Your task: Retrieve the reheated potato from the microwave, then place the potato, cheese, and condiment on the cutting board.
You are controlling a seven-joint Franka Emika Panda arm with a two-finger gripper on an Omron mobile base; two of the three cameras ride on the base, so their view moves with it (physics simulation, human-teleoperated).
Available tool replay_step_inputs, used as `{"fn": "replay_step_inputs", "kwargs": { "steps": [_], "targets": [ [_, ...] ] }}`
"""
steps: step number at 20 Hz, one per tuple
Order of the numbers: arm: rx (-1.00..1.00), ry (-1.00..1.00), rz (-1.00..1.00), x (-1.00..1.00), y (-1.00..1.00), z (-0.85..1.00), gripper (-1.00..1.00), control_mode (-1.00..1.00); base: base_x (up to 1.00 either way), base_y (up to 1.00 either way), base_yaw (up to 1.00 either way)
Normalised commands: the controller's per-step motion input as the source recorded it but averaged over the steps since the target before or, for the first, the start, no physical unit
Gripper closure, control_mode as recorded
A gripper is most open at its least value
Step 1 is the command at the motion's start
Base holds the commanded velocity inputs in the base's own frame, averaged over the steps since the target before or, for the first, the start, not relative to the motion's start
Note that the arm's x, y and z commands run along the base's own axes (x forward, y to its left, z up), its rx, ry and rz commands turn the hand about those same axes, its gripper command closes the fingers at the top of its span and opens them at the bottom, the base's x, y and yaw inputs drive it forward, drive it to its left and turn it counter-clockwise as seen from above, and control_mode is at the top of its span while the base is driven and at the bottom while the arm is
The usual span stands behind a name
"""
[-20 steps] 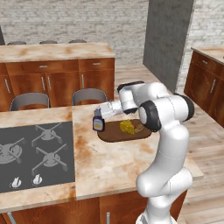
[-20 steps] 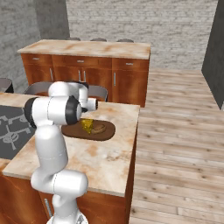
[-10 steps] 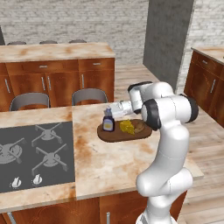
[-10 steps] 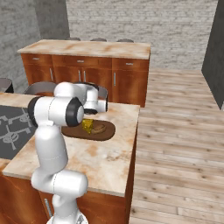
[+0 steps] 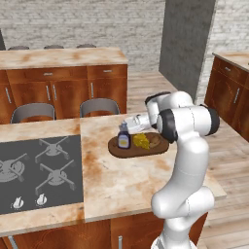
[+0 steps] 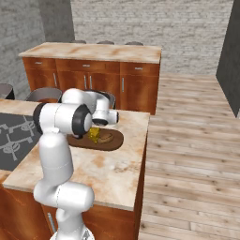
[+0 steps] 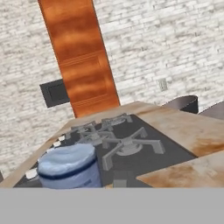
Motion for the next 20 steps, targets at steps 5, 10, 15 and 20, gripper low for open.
{"fn": "replay_step_inputs", "kwargs": {
  "steps": [5, 10, 15, 20],
  "targets": [
    [0.0, 0.0, 0.0, 0.0, -0.16, -0.12, 1.0, -1.0, 0.0, 0.0, 0.0],
    [0.04, -0.02, 0.0, 0.03, -0.05, -0.05, 1.0, -1.0, 0.0, 0.0, 0.0],
    [0.04, -0.06, 0.0, 0.06, 0.0, -0.02, 1.0, -1.0, 0.0, 0.0, 0.0],
    [0.01, -0.08, 0.02, 0.02, 0.0, -0.09, 1.0, -1.0, 0.0, 0.0, 0.0]
  ]
}}
